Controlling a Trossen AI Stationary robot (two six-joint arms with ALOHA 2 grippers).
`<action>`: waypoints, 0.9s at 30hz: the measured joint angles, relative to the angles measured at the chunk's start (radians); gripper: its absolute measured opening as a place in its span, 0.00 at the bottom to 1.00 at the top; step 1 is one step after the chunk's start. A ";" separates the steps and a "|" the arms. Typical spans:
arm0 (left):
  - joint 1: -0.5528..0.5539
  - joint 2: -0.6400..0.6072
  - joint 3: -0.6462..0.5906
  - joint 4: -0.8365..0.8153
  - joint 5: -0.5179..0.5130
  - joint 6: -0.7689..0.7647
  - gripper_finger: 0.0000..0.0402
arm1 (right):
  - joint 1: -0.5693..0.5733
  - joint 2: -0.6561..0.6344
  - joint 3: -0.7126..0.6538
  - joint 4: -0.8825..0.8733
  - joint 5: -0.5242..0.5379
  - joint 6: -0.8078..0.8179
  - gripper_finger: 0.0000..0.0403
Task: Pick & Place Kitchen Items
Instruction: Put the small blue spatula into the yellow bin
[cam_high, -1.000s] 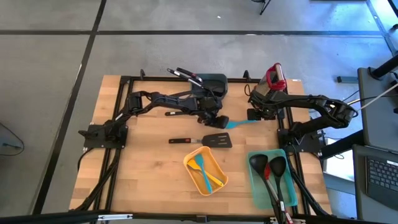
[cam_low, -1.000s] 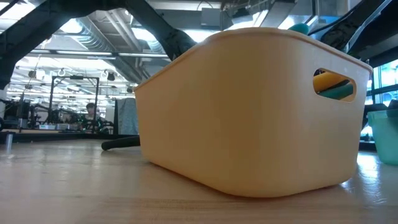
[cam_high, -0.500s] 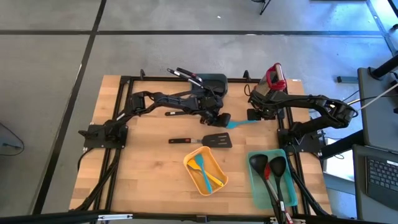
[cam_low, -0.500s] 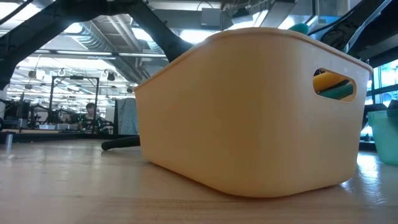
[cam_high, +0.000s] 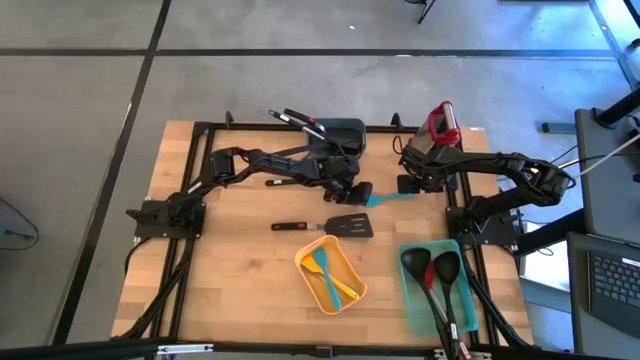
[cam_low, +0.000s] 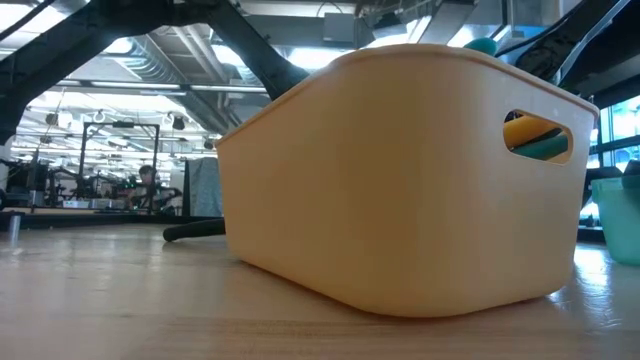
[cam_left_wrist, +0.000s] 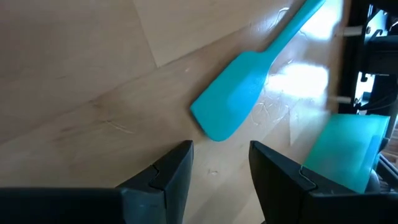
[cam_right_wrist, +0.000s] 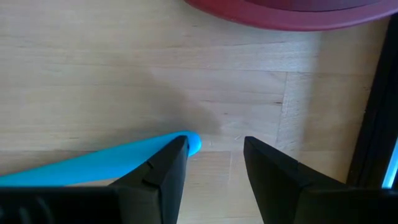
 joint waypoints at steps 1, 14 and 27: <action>0.000 0.000 0.000 0.005 -0.004 -0.004 0.39 | 0.000 0.000 0.000 0.000 0.000 0.000 0.42; -0.005 0.045 0.002 0.093 -0.013 -0.108 0.39 | 0.000 0.000 0.000 0.001 0.000 0.000 0.42; -0.012 0.064 0.070 0.122 -0.054 -0.122 0.39 | 0.002 0.000 0.000 0.001 -0.005 -0.008 0.42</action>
